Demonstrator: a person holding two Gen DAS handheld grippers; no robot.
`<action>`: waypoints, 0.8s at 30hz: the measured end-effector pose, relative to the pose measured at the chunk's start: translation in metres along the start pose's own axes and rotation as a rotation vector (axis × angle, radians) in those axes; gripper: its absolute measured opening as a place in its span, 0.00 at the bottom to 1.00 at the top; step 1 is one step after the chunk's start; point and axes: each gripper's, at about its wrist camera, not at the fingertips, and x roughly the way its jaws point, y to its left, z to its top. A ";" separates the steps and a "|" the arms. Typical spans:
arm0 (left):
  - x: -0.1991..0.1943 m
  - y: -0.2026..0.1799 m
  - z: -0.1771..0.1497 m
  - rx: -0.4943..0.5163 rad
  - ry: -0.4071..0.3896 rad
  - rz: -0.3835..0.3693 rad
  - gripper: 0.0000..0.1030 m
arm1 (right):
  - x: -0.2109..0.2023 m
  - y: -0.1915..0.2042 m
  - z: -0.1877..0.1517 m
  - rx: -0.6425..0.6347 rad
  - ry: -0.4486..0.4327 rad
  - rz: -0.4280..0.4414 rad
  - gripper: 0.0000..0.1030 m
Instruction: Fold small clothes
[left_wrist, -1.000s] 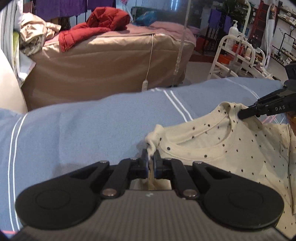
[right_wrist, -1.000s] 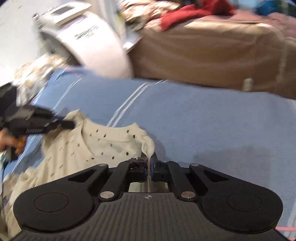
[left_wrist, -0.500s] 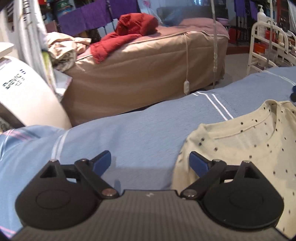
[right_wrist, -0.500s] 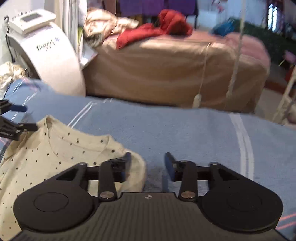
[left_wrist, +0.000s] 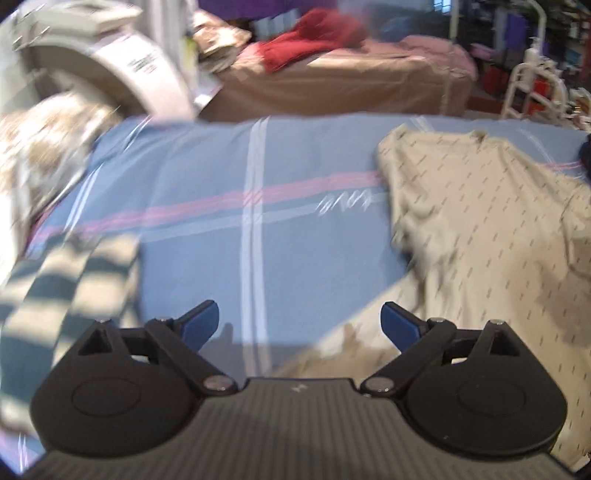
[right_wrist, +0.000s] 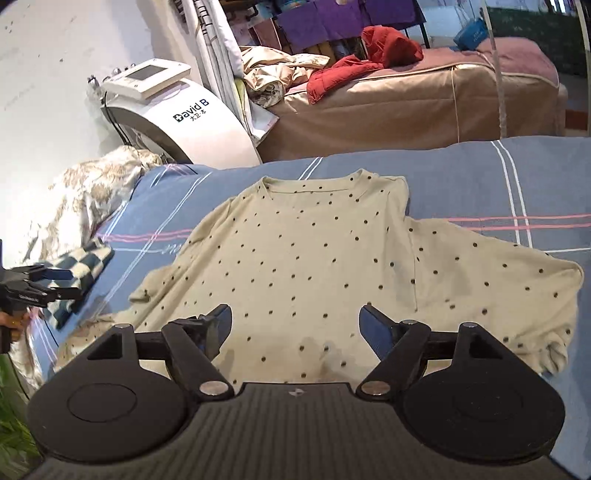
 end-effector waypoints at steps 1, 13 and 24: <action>-0.007 0.009 -0.015 -0.039 0.023 0.028 0.93 | -0.002 0.006 -0.007 0.002 0.003 -0.002 1.00; -0.009 0.045 -0.117 -0.469 0.018 0.092 0.85 | -0.020 0.049 -0.048 0.001 0.002 0.006 1.00; -0.002 0.028 -0.116 -0.627 -0.086 0.047 0.06 | 0.005 0.080 -0.108 -0.059 0.146 -0.195 1.00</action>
